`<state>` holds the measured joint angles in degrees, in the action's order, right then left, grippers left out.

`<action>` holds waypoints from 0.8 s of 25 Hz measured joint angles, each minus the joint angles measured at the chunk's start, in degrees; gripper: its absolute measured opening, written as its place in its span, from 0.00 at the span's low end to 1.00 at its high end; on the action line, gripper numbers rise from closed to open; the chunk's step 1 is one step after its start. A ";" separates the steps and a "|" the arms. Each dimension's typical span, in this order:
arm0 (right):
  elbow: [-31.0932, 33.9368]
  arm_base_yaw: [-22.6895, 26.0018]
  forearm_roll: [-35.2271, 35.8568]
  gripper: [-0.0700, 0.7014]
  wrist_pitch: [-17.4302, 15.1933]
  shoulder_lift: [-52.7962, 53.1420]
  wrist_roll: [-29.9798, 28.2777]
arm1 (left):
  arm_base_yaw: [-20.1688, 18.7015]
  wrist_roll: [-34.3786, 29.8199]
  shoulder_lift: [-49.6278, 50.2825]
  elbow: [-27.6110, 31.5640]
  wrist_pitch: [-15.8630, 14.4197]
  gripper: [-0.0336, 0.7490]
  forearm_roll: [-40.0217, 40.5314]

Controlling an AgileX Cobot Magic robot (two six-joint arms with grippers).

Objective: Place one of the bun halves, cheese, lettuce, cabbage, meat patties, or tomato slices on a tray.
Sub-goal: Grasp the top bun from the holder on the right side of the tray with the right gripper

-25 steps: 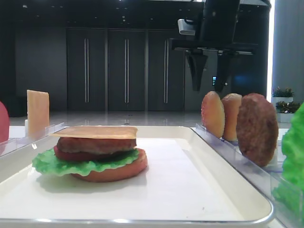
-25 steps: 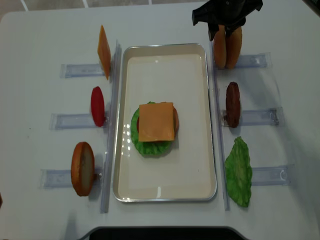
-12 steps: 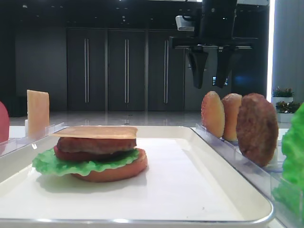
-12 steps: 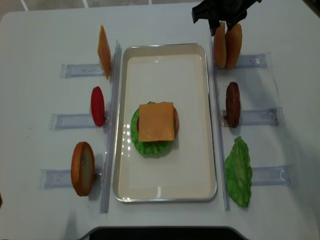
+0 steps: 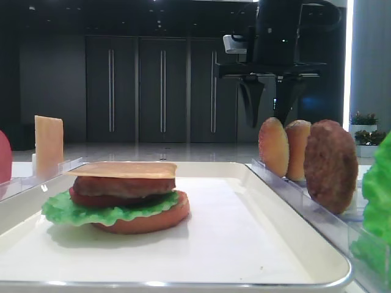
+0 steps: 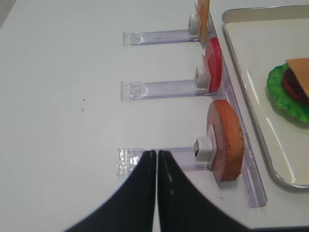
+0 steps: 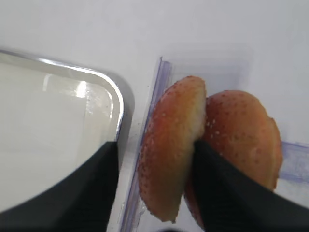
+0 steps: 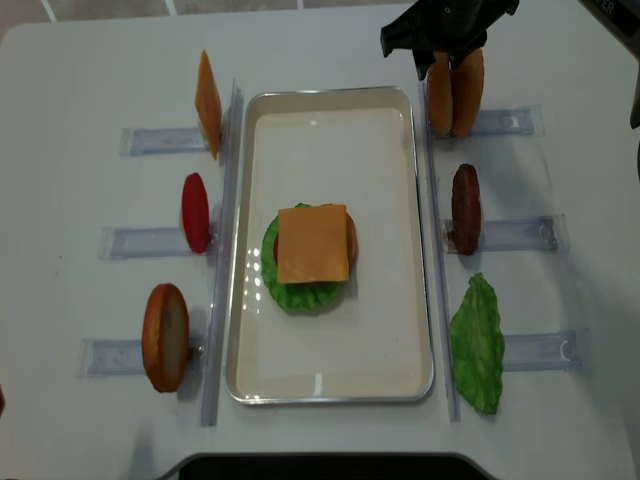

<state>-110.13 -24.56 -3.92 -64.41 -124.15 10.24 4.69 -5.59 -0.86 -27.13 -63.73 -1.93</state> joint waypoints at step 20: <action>-0.75 -0.34 1.02 0.28 -3.04 2.30 0.04 | 0.00 0.00 0.00 0.00 0.00 0.03 0.00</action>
<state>-110.88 -24.90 -2.90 -67.44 -121.86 10.27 4.69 -5.59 -0.86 -27.13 -63.73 -1.93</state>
